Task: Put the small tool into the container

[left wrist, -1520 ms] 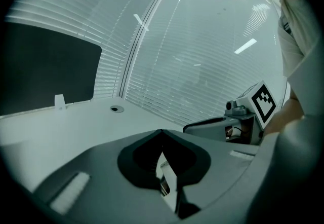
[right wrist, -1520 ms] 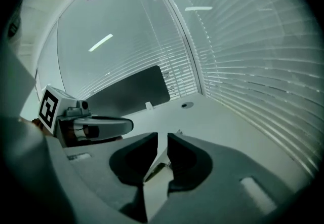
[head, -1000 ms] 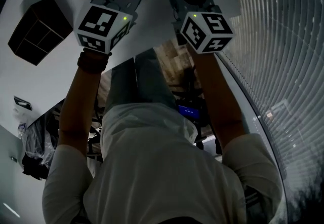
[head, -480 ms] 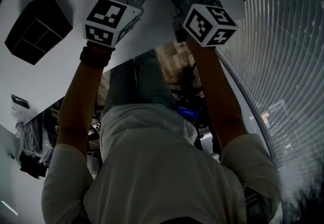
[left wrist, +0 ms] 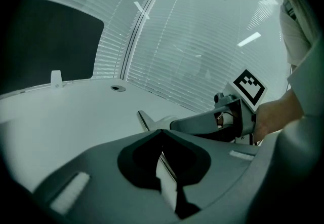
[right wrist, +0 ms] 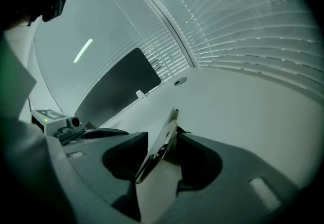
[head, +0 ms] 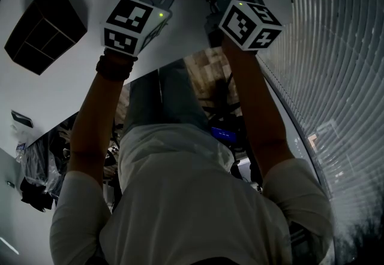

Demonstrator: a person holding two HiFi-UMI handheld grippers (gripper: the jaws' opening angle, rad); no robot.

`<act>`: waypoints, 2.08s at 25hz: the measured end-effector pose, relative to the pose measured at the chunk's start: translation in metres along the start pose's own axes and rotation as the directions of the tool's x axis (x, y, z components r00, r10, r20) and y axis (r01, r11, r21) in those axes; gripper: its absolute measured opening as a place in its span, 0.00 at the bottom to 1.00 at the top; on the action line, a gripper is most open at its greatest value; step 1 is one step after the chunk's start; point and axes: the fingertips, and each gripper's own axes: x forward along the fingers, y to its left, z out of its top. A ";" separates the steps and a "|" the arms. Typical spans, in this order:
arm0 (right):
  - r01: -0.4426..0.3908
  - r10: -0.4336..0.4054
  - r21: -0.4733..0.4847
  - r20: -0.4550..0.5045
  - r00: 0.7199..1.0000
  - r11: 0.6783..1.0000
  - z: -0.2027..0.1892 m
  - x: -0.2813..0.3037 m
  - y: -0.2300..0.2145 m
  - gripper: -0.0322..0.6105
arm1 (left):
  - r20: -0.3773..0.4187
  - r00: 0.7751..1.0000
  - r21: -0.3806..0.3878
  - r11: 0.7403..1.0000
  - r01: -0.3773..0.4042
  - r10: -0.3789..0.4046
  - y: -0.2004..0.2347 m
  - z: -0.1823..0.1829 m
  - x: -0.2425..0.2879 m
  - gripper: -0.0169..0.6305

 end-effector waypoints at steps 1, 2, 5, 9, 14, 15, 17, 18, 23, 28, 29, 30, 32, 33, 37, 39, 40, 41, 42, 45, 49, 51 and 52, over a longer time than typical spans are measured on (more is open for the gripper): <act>-0.002 0.002 0.005 0.000 1.000 1.000 0.000 0.001 0.000 0.32 | 0.006 1.000 0.002 1.000 -0.004 0.004 0.001 0.000 0.000 0.03; -0.005 0.005 0.013 0.000 1.000 1.000 0.000 0.001 0.000 0.31 | 0.011 1.000 0.003 1.000 -0.008 0.008 0.003 -0.001 -0.001 0.03; -0.008 0.008 0.034 0.008 1.000 0.999 0.001 0.002 -0.001 0.26 | 0.000 1.000 -0.007 1.000 -0.005 0.005 0.001 -0.004 -0.003 0.03; -0.005 0.004 0.042 0.023 1.000 0.999 0.004 0.001 -0.003 0.18 | -0.008 1.000 -0.012 1.000 -0.004 0.004 0.001 -0.007 -0.004 0.03; -0.018 0.016 0.088 0.025 1.000 0.996 0.004 0.002 -0.004 0.16 | 0.001 1.000 -0.033 0.999 0.005 -0.005 -0.001 -0.004 -0.005 0.03; -0.021 0.018 0.096 0.029 0.999 0.995 0.005 0.002 -0.005 0.16 | 0.002 1.000 -0.034 0.999 0.006 -0.006 -0.001 -0.003 -0.005 0.03; -0.031 0.027 0.111 0.038 0.999 0.993 0.007 0.002 -0.005 0.14 | 0.000 1.000 -0.034 0.999 0.008 -0.008 -0.001 -0.002 -0.005 0.03; -0.040 0.035 0.119 0.042 0.999 0.992 0.008 0.002 -0.004 0.13 | 0.001 1.000 -0.034 0.999 0.008 -0.008 0.000 -0.002 -0.005 0.03; -0.074 0.068 0.142 0.048 0.997 0.987 0.009 0.003 -0.002 0.11 | 0.007 1.000 -0.041 0.999 0.005 -0.005 0.003 -0.002 -0.005 0.03; -0.084 0.077 0.145 0.051 0.996 0.986 0.012 0.004 0.001 0.09 | 0.011 1.000 -0.042 0.999 0.004 -0.003 0.003 0.001 -0.007 0.03; -0.085 0.078 0.150 0.051 0.996 0.985 0.012 0.004 0.001 0.09 | 0.013 1.000 -0.042 0.999 0.004 -0.003 0.002 0.001 -0.007 0.03; -0.086 0.079 0.157 0.052 0.996 0.984 0.012 0.005 0.001 0.09 | 0.015 1.000 -0.041 0.999 0.002 -0.001 0.003 0.001 -0.008 0.03; -0.092 0.083 0.171 0.056 0.995 0.981 0.013 0.004 0.002 0.08 | 0.020 1.000 -0.041 0.999 -0.003 0.004 0.004 0.003 -0.010 0.03; -0.096 0.088 0.171 0.058 0.994 0.980 0.013 0.003 0.004 0.08 | 0.024 1.000 -0.040 0.999 -0.006 0.007 0.004 0.004 -0.011 0.03; -0.104 0.095 0.139 0.070 0.993 0.985 0.021 -0.003 0.009 0.08 | 0.033 0.999 -0.037 0.999 -0.009 0.010 0.002 0.010 -0.016 0.03; -0.111 0.101 0.143 0.074 0.992 0.983 0.024 -0.006 0.012 0.08 | 0.034 0.999 -0.035 0.999 -0.011 0.013 0.001 0.014 -0.019 0.03; -0.115 0.105 0.148 0.076 0.992 0.982 0.024 -0.007 0.013 0.08 | 0.037 0.999 -0.033 0.999 -0.013 0.014 0.000 0.016 -0.020 0.03; -0.118 0.107 0.150 0.078 0.991 0.982 0.025 -0.009 0.014 0.08 | 0.041 0.999 -0.030 0.999 -0.014 0.015 -0.001 0.018 -0.021 0.03; -0.119 0.108 0.147 0.081 0.991 0.982 0.026 -0.011 0.016 0.08 | 0.045 0.999 -0.027 1.000 -0.014 0.015 -0.002 0.020 -0.023 0.03; -0.120 0.108 0.131 0.092 0.990 0.984 0.030 -0.016 0.019 0.08 | 0.065 0.998 -0.011 1.000 -0.022 0.023 -0.004 0.025 -0.026 0.03; -0.126 0.113 0.129 0.101 0.988 0.984 0.032 -0.021 0.025 0.08 | 0.062 0.998 -0.007 1.000 -0.026 0.026 -0.007 0.026 -0.033 0.03; -0.127 0.114 0.125 0.106 0.988 0.984 0.034 -0.023 0.027 0.08 | 0.078 0.996 0.003 0.999 -0.040 0.039 -0.005 0.029 -0.036 0.03; -0.129 0.116 0.125 0.108 0.987 0.984 0.035 -0.024 0.029 0.08 | 0.086 0.995 0.007 0.999 -0.045 0.045 -0.004 0.031 -0.038 0.03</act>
